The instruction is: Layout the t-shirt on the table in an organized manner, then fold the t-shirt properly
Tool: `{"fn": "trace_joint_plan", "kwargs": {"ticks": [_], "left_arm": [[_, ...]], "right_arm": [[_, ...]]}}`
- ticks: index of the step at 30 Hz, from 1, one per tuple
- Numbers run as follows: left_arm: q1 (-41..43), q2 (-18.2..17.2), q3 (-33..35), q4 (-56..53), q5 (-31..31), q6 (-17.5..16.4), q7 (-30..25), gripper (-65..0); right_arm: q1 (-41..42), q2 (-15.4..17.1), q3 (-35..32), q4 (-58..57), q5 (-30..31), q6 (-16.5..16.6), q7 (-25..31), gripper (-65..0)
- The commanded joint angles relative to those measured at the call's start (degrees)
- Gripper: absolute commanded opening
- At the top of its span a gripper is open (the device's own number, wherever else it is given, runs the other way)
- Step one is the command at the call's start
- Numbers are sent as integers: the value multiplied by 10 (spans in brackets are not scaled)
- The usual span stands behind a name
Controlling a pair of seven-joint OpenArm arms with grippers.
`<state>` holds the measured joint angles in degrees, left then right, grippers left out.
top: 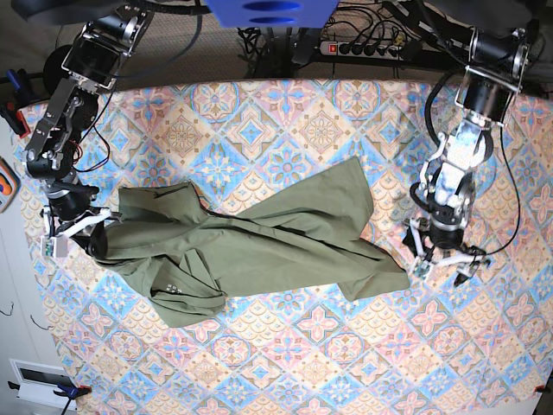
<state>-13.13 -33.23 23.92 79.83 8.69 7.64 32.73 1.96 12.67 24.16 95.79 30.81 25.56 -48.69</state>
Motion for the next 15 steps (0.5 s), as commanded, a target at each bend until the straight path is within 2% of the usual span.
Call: {"fn": "trace_joint_plan", "kwargs": {"ticks": [1, 7, 12, 15], "left_arm": [[-32, -9, 9, -16, 9, 10, -17, -171], [-108, -4, 104, -138, 4, 10, -70, -171], [-151, 21, 159, -212, 3, 10, -90, -171], [-158, 21, 181, -229, 3, 9, -100, -171]], "right_arm": [[11, 11, 2, 13, 11, 2, 18, -647], [11, 11, 2, 13, 10, 2, 18, -647], [11, 10, 2, 13, 10, 2, 18, -647], [11, 10, 2, 13, 10, 2, 18, -647]]}}
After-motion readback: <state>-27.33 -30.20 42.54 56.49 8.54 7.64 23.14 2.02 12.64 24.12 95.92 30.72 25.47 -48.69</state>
